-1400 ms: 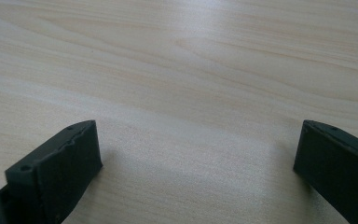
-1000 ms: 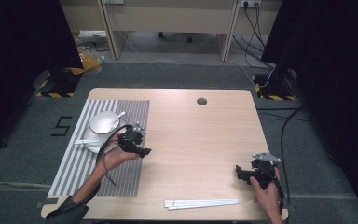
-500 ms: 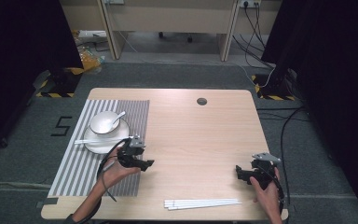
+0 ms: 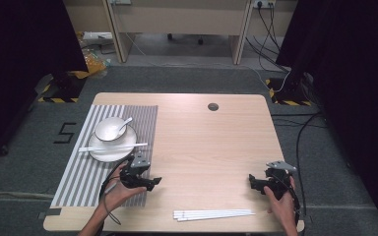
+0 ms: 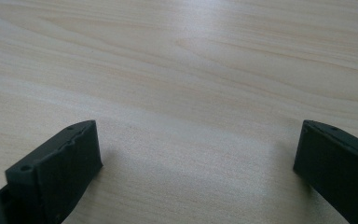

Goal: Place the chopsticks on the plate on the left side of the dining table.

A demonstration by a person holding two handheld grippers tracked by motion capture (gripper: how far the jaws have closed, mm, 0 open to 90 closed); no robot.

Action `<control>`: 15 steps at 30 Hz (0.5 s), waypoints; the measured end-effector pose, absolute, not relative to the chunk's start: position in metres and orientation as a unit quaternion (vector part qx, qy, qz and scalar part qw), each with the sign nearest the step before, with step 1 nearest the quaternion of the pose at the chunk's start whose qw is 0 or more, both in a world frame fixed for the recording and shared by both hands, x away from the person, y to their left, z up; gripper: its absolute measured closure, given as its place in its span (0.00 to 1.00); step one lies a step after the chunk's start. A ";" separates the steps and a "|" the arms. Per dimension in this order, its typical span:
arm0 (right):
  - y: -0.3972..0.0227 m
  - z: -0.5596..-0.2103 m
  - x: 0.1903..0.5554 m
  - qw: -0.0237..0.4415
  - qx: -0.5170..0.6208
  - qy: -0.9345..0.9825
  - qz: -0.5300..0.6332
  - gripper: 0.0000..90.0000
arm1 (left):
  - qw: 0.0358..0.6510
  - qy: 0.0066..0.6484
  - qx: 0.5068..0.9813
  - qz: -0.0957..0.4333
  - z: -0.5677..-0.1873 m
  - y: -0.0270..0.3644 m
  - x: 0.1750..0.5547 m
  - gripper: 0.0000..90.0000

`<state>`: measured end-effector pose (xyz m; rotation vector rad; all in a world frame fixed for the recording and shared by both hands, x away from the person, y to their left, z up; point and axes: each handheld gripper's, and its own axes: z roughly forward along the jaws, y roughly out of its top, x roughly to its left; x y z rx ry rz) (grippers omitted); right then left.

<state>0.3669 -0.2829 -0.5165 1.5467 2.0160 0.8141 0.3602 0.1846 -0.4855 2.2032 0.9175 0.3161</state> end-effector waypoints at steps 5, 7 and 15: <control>-0.283 -0.517 0.367 0.235 0.564 0.734 0.297 0.01 | 0.357 0.348 0.858 0.124 -0.492 0.184 0.350 0.33; -0.283 -0.516 0.367 0.234 0.564 0.735 0.296 0.01 | 0.353 0.347 0.860 0.123 -0.496 0.185 0.344 0.33; -0.283 -0.516 0.367 0.234 0.564 0.735 0.296 0.01 | 0.345 0.344 0.864 0.125 -0.507 0.189 0.328 0.33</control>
